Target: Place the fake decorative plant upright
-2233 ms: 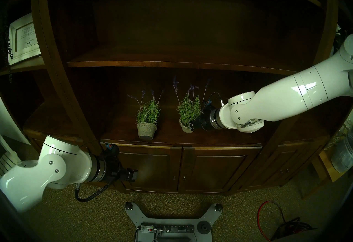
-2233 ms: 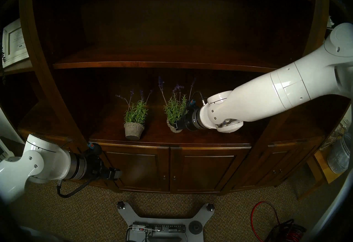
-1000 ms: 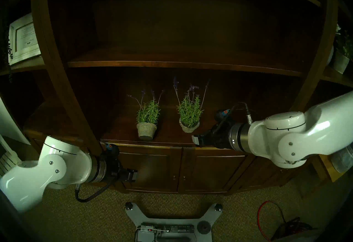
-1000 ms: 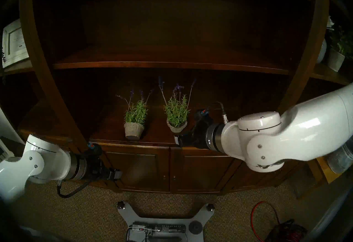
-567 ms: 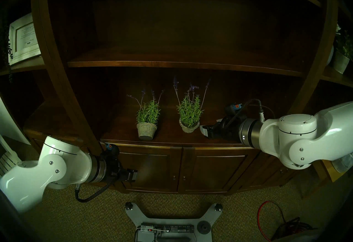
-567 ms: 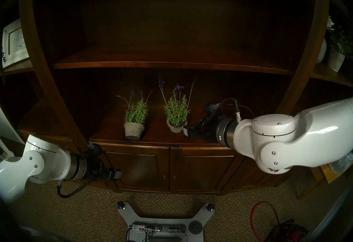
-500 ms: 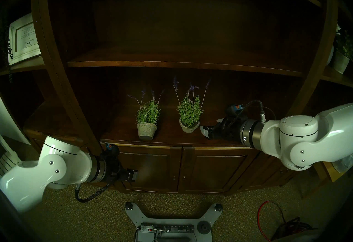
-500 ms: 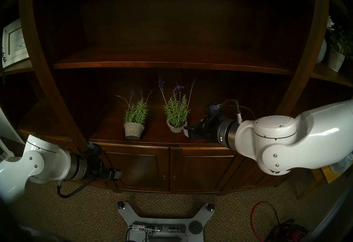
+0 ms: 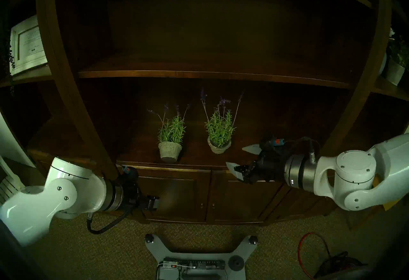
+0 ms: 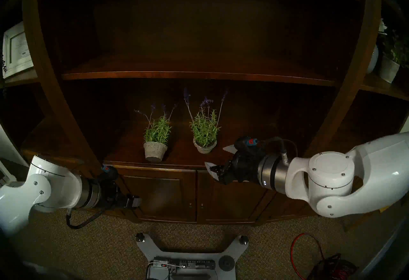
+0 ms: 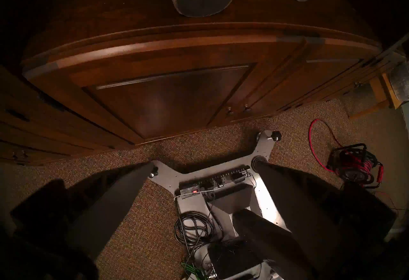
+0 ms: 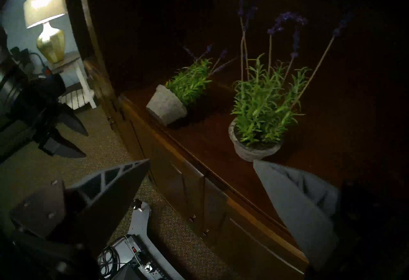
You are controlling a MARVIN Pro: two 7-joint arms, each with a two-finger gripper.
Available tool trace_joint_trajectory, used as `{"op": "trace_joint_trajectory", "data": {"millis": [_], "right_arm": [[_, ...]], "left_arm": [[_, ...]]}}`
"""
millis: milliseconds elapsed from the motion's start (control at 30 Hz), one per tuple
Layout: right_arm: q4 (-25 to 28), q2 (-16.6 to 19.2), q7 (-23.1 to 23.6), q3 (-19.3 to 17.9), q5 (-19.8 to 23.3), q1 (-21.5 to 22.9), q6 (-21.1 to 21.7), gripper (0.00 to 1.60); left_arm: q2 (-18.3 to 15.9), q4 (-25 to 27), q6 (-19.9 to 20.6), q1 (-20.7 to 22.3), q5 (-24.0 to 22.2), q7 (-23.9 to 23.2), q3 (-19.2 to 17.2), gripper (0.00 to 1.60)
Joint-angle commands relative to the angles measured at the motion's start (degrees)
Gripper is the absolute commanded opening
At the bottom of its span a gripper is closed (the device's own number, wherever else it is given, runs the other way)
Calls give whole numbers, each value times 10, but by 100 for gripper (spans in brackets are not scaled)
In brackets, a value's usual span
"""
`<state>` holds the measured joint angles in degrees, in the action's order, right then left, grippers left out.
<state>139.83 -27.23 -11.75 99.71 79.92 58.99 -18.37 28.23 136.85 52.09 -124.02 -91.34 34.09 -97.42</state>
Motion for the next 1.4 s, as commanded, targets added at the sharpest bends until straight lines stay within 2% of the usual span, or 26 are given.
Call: {"op": "trace_joint_trajectory", "data": {"millis": [0, 100, 200, 467, 1367], "right_arm": [[-15, -1, 27, 1, -11, 11, -13, 160], [-22, 3, 23, -25, 4, -13, 9, 160], [-28, 6, 22, -40, 5, -30, 12, 160], [-34, 9, 23, -57, 14, -43, 18, 160], [-36, 8, 21, -66, 15, -53, 18, 160]], "left_arm": [[-1, 8, -1, 5, 0, 0, -9, 160], [-1, 8, -1, 4, 0, 0, -9, 160], [-1, 8, -1, 4, 0, 0, -9, 160], [-1, 8, -1, 4, 0, 0, -9, 160], [-1, 8, -1, 4, 0, 0, -9, 160]]}}
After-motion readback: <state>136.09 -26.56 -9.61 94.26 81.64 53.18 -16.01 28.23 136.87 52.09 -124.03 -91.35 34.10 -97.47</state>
